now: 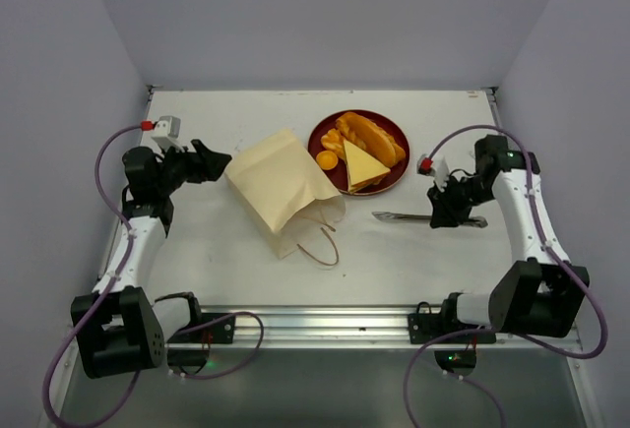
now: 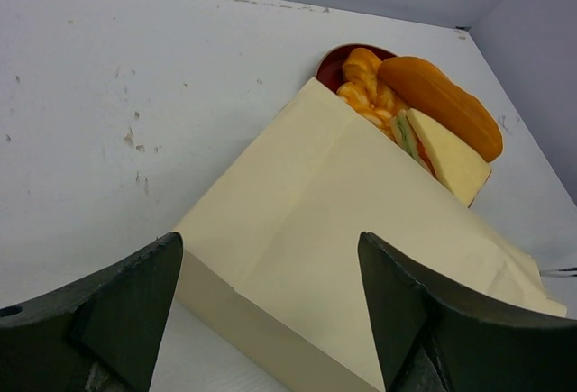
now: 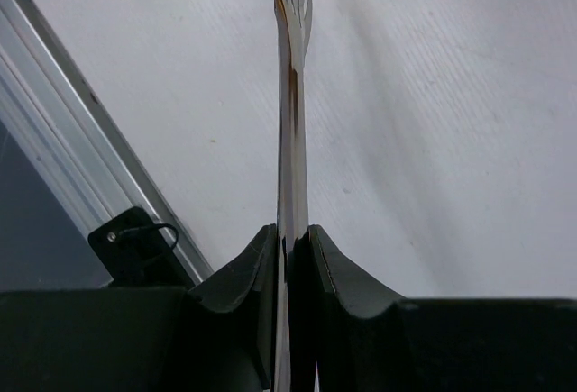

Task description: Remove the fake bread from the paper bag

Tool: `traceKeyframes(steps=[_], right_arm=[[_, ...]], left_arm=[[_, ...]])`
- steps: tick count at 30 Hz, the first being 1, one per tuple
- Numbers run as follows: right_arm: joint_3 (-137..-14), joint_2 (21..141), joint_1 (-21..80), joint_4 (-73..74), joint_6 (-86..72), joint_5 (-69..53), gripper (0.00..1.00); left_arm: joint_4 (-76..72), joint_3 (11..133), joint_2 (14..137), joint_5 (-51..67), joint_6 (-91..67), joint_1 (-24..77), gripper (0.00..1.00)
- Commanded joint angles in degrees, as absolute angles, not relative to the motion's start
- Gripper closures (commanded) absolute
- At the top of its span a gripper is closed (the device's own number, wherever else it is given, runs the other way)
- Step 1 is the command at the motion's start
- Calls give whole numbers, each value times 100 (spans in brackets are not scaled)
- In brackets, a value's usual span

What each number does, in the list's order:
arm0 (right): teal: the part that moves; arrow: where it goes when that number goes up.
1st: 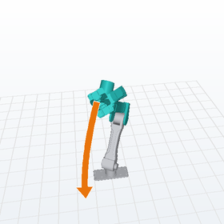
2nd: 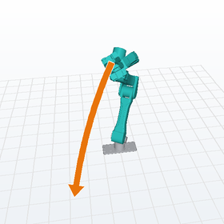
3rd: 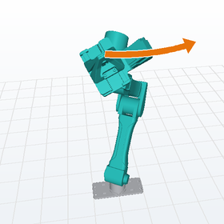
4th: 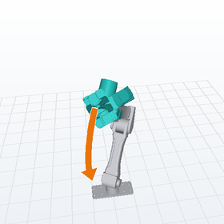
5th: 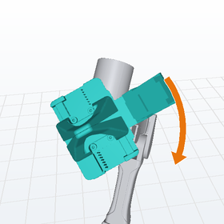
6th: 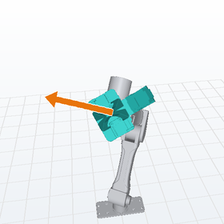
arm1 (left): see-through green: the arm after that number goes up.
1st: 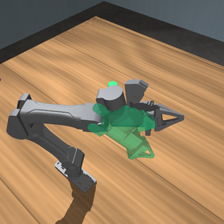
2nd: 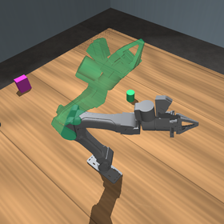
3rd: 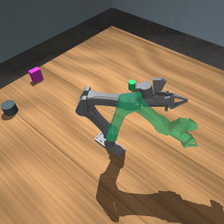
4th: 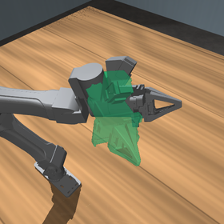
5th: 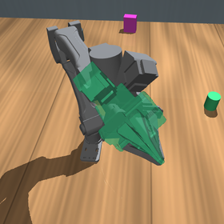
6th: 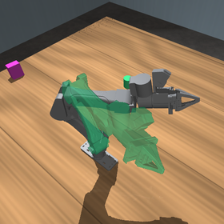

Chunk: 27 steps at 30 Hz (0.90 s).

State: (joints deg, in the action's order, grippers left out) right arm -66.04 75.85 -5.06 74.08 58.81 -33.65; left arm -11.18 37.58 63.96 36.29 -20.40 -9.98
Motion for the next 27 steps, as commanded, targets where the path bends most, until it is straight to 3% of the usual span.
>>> traceKeyframes(steps=[1,11,17,27], right_arm=[[-6723,7514,-1123,7593,6468,-3296,80],[-7006,8384,-3163,7211,6112,-4174,82],[-5978,8638,-3173,4146,4134,-4009,77],[-5862,9834,-3164,3208,4095,-2911,57]], left_arm=[[-1213,3727,6205,3735,-1960,-958,18],[-1300,3630,6161,3797,-1933,-897,18],[-1336,3569,6126,3858,-1925,-879,18],[-1415,3507,6073,3894,-1934,-809,17]])
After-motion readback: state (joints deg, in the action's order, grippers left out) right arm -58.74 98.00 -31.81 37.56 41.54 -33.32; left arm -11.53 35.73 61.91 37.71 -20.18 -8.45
